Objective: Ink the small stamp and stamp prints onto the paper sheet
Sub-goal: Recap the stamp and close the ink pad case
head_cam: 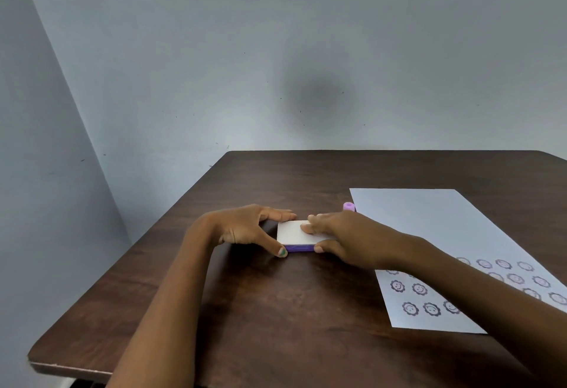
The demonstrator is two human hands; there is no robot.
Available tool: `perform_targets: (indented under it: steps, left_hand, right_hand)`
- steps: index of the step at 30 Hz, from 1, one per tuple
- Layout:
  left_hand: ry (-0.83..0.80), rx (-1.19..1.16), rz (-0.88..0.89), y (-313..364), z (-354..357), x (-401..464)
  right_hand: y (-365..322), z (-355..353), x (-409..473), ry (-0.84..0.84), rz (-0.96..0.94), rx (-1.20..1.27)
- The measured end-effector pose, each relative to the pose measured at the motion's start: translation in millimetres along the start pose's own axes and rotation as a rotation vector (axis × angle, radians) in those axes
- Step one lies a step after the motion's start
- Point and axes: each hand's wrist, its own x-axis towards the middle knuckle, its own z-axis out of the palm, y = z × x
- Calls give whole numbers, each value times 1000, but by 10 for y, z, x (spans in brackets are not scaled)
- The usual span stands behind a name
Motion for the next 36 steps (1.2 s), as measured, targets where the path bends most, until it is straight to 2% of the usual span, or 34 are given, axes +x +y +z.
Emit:
perform_targets:
  steps: [7, 15, 19, 23, 28, 36]
  left_hand:
    - [-33, 20, -9, -27, 8, 22]
    - [0, 30, -20, 46, 18, -3]
    - [99, 12, 23, 157, 95, 23]
    - [156, 40, 77, 261, 180, 73]
    - [175, 35, 75, 261, 186, 78]
    - [191, 56, 64, 258, 218, 117]
  right_hand:
    - [-10, 177, -44, 80, -64, -140]
    - [-61, 219, -69, 149, -33, -149]
    - [-61, 214, -57, 157, 10, -92]
    - [-20, 236, -72, 161, 60, 165]
    - [-66, 208, -115, 270, 1, 9]
    - [-65, 106, -142, 500, -71, 62]
